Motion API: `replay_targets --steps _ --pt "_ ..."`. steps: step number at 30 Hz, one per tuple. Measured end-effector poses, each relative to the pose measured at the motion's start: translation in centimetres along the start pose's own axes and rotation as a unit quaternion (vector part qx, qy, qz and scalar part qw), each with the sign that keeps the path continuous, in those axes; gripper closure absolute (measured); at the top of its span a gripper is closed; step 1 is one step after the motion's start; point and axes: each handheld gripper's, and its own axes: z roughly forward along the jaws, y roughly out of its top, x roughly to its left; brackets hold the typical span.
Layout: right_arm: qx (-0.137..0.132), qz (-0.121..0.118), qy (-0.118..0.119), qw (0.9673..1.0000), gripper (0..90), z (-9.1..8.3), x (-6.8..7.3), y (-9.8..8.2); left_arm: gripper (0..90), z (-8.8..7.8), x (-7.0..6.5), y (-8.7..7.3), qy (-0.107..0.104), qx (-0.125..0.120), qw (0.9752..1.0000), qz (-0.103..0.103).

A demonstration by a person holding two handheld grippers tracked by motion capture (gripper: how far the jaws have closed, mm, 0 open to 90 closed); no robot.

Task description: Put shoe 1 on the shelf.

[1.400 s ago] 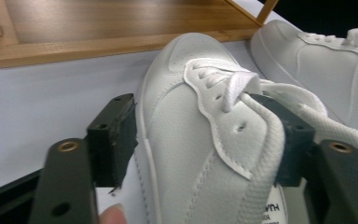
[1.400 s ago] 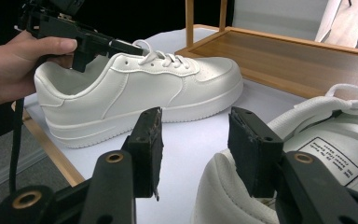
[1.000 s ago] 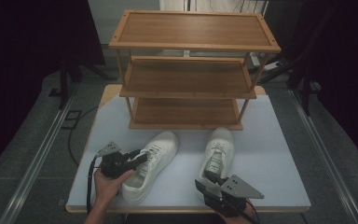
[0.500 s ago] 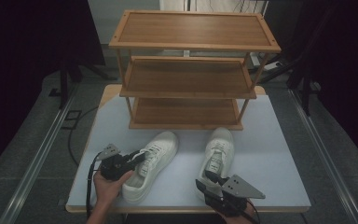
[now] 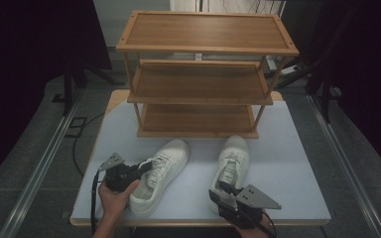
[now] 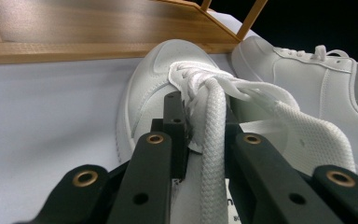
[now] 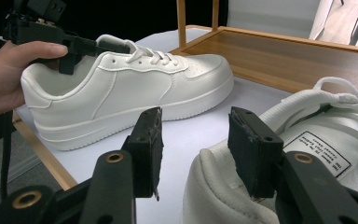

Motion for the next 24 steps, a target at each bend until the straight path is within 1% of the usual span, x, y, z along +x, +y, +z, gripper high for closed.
replay_targets --steps 1,2,3,6,7,8,9,11,12,13,14,20,21,22,24 --pt "0.000 0.001 0.000 1.0000 54.4 0.0 -0.1 0.0 81.2 -0.1 0.0 0.0 -0.002 -0.001 1.0000 -0.001" --pt "0.000 0.005 0.001 1.0000 54.4 0.0 -0.2 0.0 81.3 -0.4 0.1 0.1 -0.007 -0.011 0.9999 -0.005" --pt "0.000 0.005 0.001 1.0000 54.4 0.0 -0.2 0.0 81.3 -0.4 0.1 0.1 -0.007 -0.011 0.9999 -0.005" --pt "-0.001 0.009 0.001 1.0000 54.4 0.0 -0.3 -0.1 81.4 -1.2 0.2 0.5 -0.022 -0.036 0.9990 -0.017" --pt "-0.001 0.009 0.001 1.0000 54.4 0.0 -0.4 -0.1 81.3 -1.5 0.2 0.6 -0.029 -0.048 0.9981 -0.025" --pt "-0.002 0.012 0.000 0.9999 54.4 -0.1 -0.4 0.0 81.3 -1.9 0.3 0.7 -0.040 -0.063 0.9966 -0.034" --pt "-0.002 0.012 0.000 0.9999 54.4 -0.1 -0.4 0.0 81.3 -1.9 0.3 0.7 -0.040 -0.063 0.9966 -0.034" --pt "-0.004 0.014 0.000 0.9999 54.4 -0.1 -0.5 0.0 81.3 -2.3 0.4 0.9 -0.052 -0.075 0.9949 -0.044" --pt "-0.005 0.018 0.000 0.9998 54.4 -0.2 -0.7 0.0 81.3 -2.6 0.4 1.0 -0.063 -0.084 0.9929 -0.057" --pt "-0.005 0.018 0.000 0.9998 54.4 -0.2 -0.7 0.0 81.3 -2.6 0.4 1.0 -0.063 -0.084 0.9929 -0.057" --pt "-0.006 0.022 0.001 0.9997 54.5 -0.2 -0.9 0.0 81.3 -2.8 0.4 1.1 -0.067 -0.090 0.9917 -0.062" --pt "-0.012 0.036 0.000 0.9993 54.6 -0.5 -1.4 0.1 81.3 -3.3 -0.1 1.6 -0.070 -0.101 0.9905 -0.061" --pt "-0.014 0.039 -0.001 0.9991 54.7 -0.5 -1.4 0.1 81.3 -3.6 -0.3 1.9 -0.073 -0.107 0.9894 -0.065" --pt "-0.014 0.039 -0.001 0.9991 54.7 -0.5 -1.4 0.1 81.3 -3.6 -0.3 1.9 -0.073 -0.107 0.9894 -0.065" --pt "-0.018 0.045 -0.002 0.9988 54.7 -0.8 -1.6 0.2 81.4 -3.9 -0.5 2.2 -0.074 -0.115 0.9882 -0.069"
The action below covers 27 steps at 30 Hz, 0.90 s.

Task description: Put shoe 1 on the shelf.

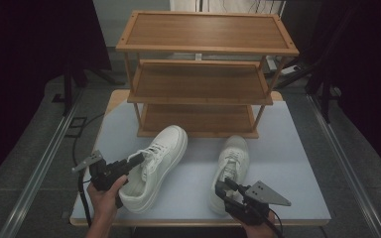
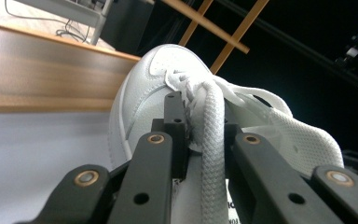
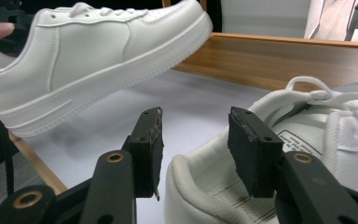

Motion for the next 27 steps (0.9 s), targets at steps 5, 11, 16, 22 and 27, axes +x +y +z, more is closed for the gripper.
replay_targets --steps 5,11,16,22,27 --pt "-0.011 0.008 -0.004 0.9999 54.9 -0.5 -0.4 0.3 81.4 -0.4 -0.6 1.1 0.003 -0.018 0.9998 0.002" --pt "-0.017 0.015 -0.006 0.9997 54.9 -0.6 -0.7 0.5 81.4 -0.4 -1.2 2.5 0.007 -0.041 0.9991 0.000" --pt "-0.020 0.016 -0.005 0.9997 54.9 -0.7 -0.8 0.6 81.5 0.0 -1.7 3.6 0.009 -0.049 0.9987 0.004" --pt "-0.022 0.016 -0.004 0.9996 55.0 -0.8 -0.7 0.7 81.6 0.8 -2.4 5.0 0.005 -0.062 0.9980 0.007" --pt "-0.023 0.016 -0.005 0.9996 54.9 -0.8 -0.7 0.7 81.6 1.3 -2.7 5.8 0.003 -0.064 0.9979 0.010"
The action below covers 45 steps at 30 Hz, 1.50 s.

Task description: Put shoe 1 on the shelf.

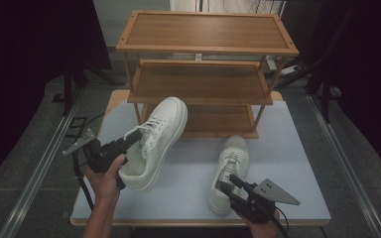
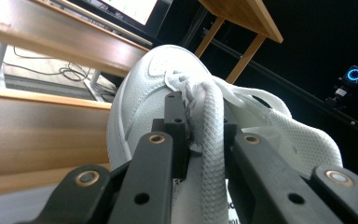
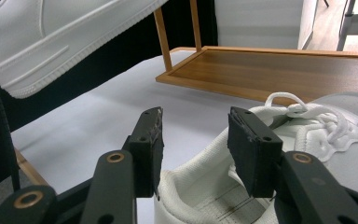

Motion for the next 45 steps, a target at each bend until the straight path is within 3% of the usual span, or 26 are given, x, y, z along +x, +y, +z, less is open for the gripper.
replay_targets --steps 25,45 --pt "0.004 0.000 -0.001 1.0000 54.9 0.1 -0.1 -0.2 81.7 2.5 -0.2 2.7 0.006 -0.020 0.9998 -0.007" --pt "0.001 0.003 -0.005 1.0000 54.9 0.0 -0.5 -0.1 81.6 7.5 -0.6 5.4 0.020 -0.029 0.9993 -0.009"
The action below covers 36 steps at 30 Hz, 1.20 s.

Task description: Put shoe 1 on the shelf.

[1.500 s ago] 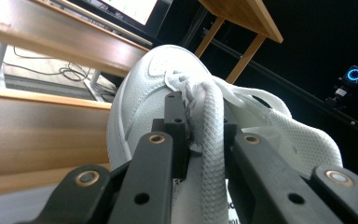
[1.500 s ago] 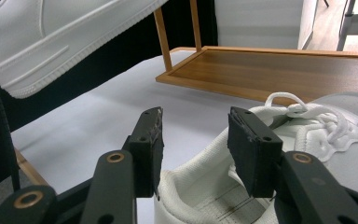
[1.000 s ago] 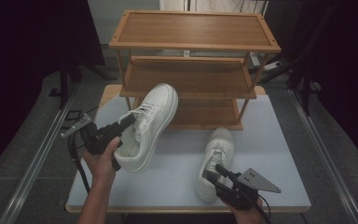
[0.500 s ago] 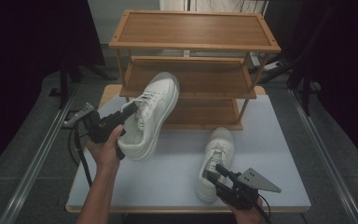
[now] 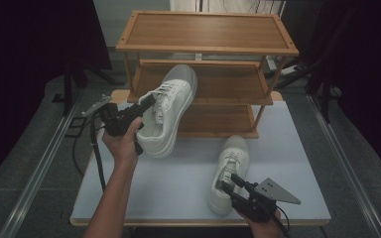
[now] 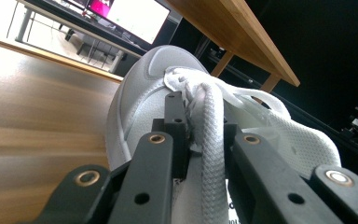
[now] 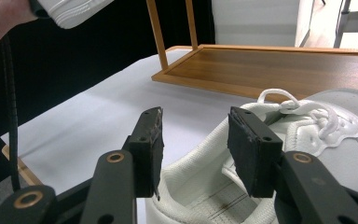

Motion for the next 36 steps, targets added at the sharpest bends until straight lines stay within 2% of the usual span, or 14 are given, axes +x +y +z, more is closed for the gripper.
replay_targets --steps 12,16,19,30,36 --pt "0.000 0.001 0.000 1.0000 54.9 0.0 -0.1 0.0 81.5 3.4 0.1 1.1 0.019 -0.009 0.9997 -0.010" --pt "0.000 0.006 0.001 1.0000 54.9 -0.1 -0.1 0.0 81.5 4.6 0.4 1.4 0.028 -0.015 0.9993 -0.020" --pt "-0.001 0.005 0.002 1.0000 54.9 -0.1 -0.1 0.0 81.5 5.6 0.6 1.6 0.040 -0.015 0.9990 -0.016" --pt "-0.012 0.011 -0.001 0.9999 54.9 -0.5 -0.6 0.3 81.4 8.7 1.3 2.5 0.074 -0.025 0.9966 -0.026" --pt "-0.016 0.013 -0.002 0.9998 54.9 -0.7 -0.7 0.4 81.4 9.9 1.5 2.7 0.082 -0.026 0.9958 -0.033"
